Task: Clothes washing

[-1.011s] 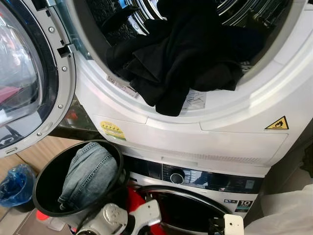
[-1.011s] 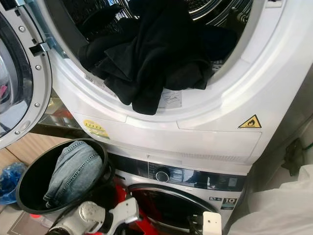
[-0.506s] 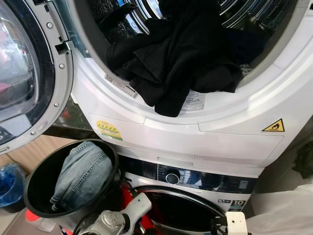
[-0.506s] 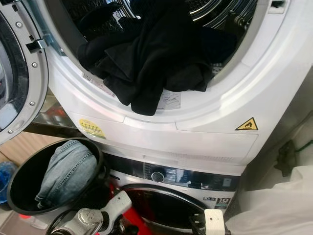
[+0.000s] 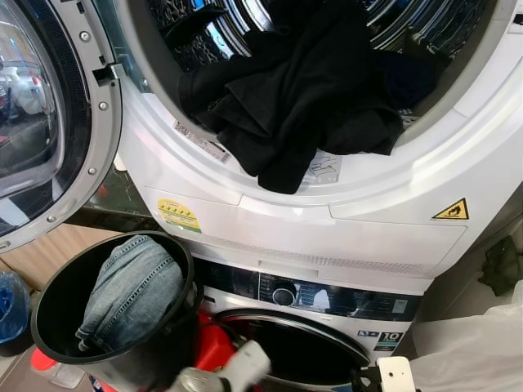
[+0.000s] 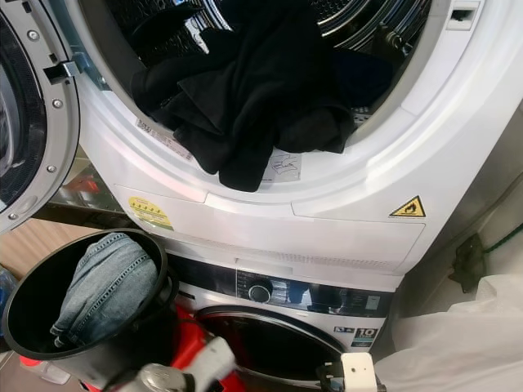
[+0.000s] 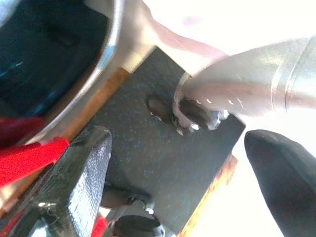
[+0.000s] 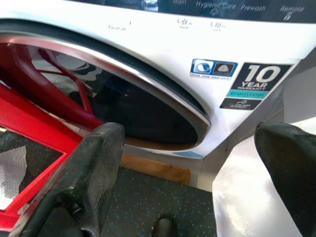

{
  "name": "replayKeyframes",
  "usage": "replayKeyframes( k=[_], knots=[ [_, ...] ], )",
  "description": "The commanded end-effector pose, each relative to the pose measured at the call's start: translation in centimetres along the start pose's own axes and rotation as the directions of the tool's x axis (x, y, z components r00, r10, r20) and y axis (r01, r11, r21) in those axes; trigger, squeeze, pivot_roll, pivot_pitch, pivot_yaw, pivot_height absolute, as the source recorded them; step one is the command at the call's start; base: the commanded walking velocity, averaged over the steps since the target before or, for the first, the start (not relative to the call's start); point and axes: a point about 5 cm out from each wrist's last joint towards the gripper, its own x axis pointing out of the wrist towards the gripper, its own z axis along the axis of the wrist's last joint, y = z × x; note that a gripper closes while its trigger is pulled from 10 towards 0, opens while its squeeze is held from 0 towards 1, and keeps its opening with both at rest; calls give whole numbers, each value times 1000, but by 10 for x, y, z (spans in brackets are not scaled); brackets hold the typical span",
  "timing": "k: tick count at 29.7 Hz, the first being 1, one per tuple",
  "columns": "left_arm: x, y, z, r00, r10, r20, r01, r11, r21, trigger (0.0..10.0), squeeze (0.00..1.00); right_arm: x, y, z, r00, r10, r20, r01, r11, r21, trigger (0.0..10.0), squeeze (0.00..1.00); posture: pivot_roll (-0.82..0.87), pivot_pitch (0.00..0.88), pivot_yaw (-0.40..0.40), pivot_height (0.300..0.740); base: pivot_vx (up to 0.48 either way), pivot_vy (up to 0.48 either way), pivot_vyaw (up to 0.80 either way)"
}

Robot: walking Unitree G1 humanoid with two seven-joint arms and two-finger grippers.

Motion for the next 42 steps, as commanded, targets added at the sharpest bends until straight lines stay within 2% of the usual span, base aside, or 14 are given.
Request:
replayKeyframes(
  k=[1,3,10,12,14,16,19,21,22,23,27,31,33,42],
  knots=[
    [2,-1,-5,997,26,-73,-24,999,32,10000,0,3,5,8,999,18,38,-19,1000,5,10000,0,-183,60,88,740,0,0,0],
    [9,-8,-9,990,73,-125,-75,997,-14,10000,0,4,6,11,998,18,56,-18,1000,10,10000,0,-193,61,84,740,0,0,0],
    [4,-3,-23,959,151,-239,-136,988,77,10000,0,4,8,15,996,30,79,-31,1000,8,10000,0,-171,65,74,740,0,0,0],
    [-5,9,-28,931,224,-290,-164,962,218,10000,0,5,9,18,996,35,87,-35,999,3,10000,0,-171,64,74,740,0,0,0],
    [-11,15,-34,913,255,-318,-183,954,238,10000,0,6,10,19,995,37,90,-37,999,2,10000,0,-169,61,73,740,0,0,0],
    [-17,23,-37,900,303,-315,-260,951,170,10000,0,7,9,22,995,30,97,-31,999,8,10000,0,-175,62,74,740,0,0,0],
    [-24,28,-44,901,325,-286,-355,933,-57,10000,0,9,10,27,994,23,110,-24,1000,4,10000,0,-205,61,77,740,0,0,0],
    [-28,27,-55,896,341,-283,-412,876,-249,10000,0,10,9,32,991,16,134,-17,1000,10,10000,0,-239,63,79,740,0,0,0],
    [-30,26,-62,889,359,-285,-446,820,-358,10000,0,11,8,35,989,4,150,-7,1000,22,10000,0,-252,66,77,740,0,0,0],
    [-30,26,-62,889,359,-285,-446,820,-358,10000,0,11,8,35,989,4,150,-7,1000,22,10000,0,-252,66,77,740,0,0,0],
    [-33,27,-66,886,396,-240,-460,684,-566,10000,0,10,7,38,983,-12,182,4,999,41,10000,0,-292,76,76,740,0,0,0],
    [-32,22,-71,900,348,-261,-434,757,-488,10000,0,9,8,41,977,-9,212,0,999,46,10000,0,-297,85,74,740,0,0,0],
    [-33,22,-72,897,352,-266,-440,755,-485,10000,0,8,8,42,975,-8,220,-2,999,47,10000,0,-297,85,73,740,0,0,0],
    [-43,15,-99,857,401,-323,-514,634,-577,10000,0,7,11,57,951,2,308,-20,998,56,10000,0,-299,77,77,740,0,0,0]
  ],
)
